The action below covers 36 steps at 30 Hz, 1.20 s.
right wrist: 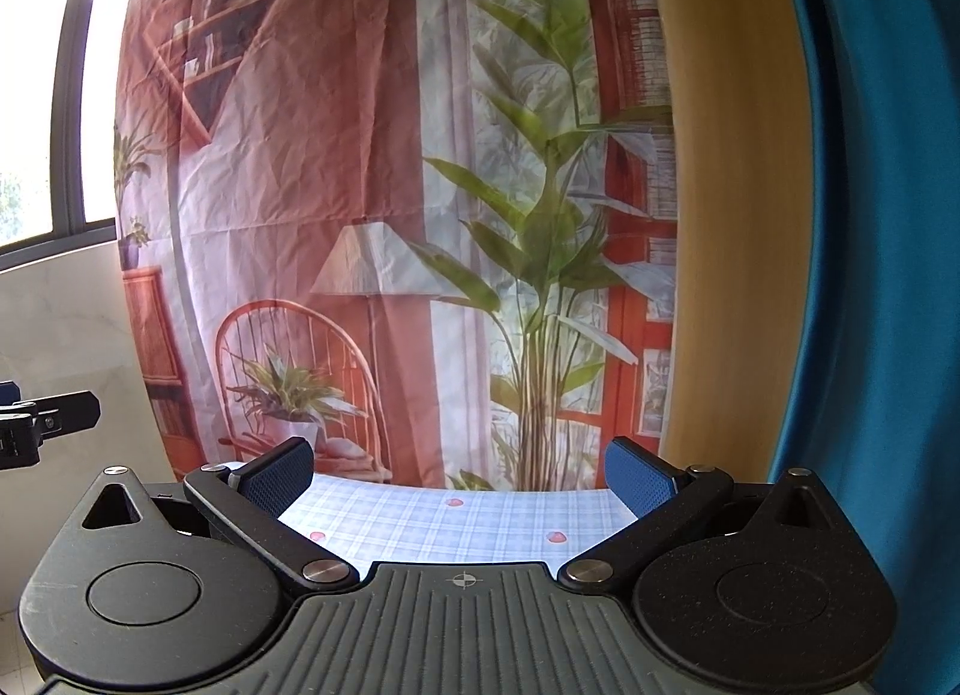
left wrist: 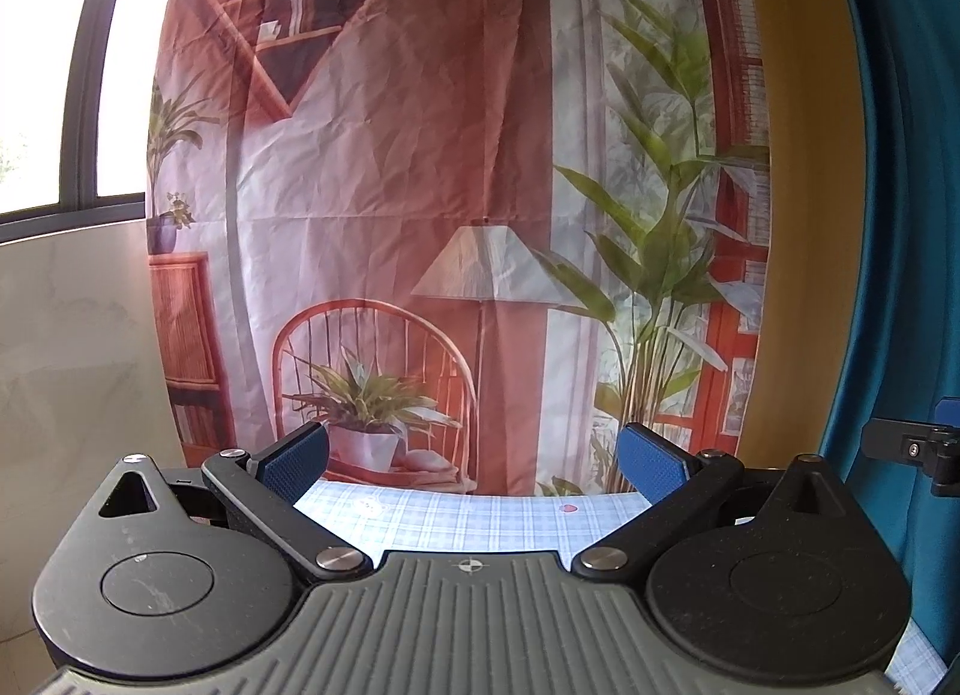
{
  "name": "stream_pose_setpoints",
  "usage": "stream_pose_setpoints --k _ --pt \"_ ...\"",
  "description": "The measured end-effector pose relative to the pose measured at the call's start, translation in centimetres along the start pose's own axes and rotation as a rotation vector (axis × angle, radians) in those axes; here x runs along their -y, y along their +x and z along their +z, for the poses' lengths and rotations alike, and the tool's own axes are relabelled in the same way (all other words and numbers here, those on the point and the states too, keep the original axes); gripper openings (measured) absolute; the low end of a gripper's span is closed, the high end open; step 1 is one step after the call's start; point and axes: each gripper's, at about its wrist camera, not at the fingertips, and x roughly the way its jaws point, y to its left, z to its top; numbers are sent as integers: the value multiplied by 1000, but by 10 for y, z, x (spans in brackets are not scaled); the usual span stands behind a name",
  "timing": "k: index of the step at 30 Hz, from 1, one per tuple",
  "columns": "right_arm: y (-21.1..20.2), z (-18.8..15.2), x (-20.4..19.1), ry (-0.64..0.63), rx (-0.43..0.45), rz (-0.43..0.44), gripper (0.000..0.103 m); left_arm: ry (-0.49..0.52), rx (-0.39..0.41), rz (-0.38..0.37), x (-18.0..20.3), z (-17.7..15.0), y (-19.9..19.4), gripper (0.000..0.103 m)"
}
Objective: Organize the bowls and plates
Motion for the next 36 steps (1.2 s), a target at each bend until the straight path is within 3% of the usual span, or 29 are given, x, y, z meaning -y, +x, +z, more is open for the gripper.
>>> stream_pose_setpoints --k 36 --pt "1 0 2 1 -9 -5 103 12 -9 -10 0 0 0 103"
